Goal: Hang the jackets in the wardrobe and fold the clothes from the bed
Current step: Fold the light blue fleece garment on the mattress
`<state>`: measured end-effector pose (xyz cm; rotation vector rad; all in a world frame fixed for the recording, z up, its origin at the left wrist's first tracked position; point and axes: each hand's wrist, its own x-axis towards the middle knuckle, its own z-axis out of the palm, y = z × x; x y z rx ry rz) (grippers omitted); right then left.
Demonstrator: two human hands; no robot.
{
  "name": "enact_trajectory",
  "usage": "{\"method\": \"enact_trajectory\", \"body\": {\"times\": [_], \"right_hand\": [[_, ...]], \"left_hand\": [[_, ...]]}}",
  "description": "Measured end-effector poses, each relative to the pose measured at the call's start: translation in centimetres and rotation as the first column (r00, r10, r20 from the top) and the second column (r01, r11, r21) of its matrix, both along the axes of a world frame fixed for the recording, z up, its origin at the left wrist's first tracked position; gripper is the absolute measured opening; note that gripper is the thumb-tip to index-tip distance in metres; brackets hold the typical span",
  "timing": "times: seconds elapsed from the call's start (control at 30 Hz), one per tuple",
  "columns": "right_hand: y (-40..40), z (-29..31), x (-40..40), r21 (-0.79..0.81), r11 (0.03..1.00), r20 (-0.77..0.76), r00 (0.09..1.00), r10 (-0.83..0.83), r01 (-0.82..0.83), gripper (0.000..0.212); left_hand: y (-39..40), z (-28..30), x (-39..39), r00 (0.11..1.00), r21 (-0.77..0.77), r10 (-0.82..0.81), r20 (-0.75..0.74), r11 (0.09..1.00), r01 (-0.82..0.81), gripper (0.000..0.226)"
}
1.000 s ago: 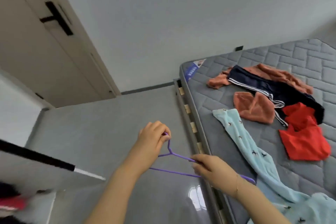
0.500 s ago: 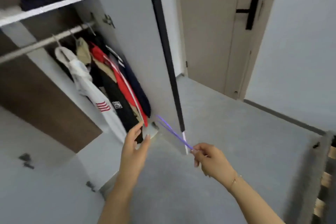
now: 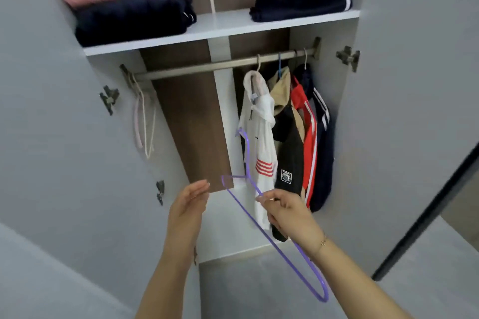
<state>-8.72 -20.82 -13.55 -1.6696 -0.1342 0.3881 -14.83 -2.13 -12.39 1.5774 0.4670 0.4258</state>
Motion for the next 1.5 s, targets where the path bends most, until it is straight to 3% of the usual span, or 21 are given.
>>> {"method": "enact_trajectory", "body": {"times": [0.23,0.43,0.73,0.87,1.1,1.17,1.37,1.5], "right_hand": [[13.7,3.1,12.7,-0.025,1.000,0.159,0.987,0.012,-0.008,0.021],[23.7,4.6,24.8,-0.087,0.996,0.330,0.943,0.046,-0.018,0.016],[38.2,2.8,35.6,-0.133,0.978,0.258,0.947,0.193,-0.163,0.027],[41.7,1.3,36.0,-0.076,0.961,0.102,0.956,0.274,-0.267,0.012],[40.8,-0.4,33.6,0.109,0.908,-0.117,0.901,0.417,-0.406,0.011],[38.7,-0.4,32.5,0.166,0.918,-0.082,0.923,0.376,-0.360,0.024],[27.3,-0.8,24.8,0.164,0.946,0.016,0.959,0.282,-0.281,0.018],[19.2,-0.8,17.2,0.186,0.982,0.062,0.998,0.024,-0.035,0.018]], "left_hand": [[7.5,2.1,7.1,0.990,-0.129,0.110,0.091,0.987,-0.098,0.024],[12.0,2.2,14.2,0.966,-0.130,0.248,0.077,0.963,-0.237,0.020],[16.1,2.2,20.7,0.896,-0.138,0.443,-0.029,0.886,-0.443,0.024],[17.9,2.3,20.4,0.862,-0.119,0.504,-0.054,0.854,-0.507,0.025],[19.7,1.7,18.9,0.863,-0.166,0.502,-0.053,0.848,-0.504,0.023],[19.8,1.6,18.7,0.873,-0.171,0.486,-0.035,0.858,-0.485,0.021],[17.7,1.1,17.3,0.952,-0.096,0.304,0.025,0.949,-0.301,0.020],[14.2,0.2,15.3,0.996,-0.054,0.075,0.053,0.996,-0.073,0.024]]}}
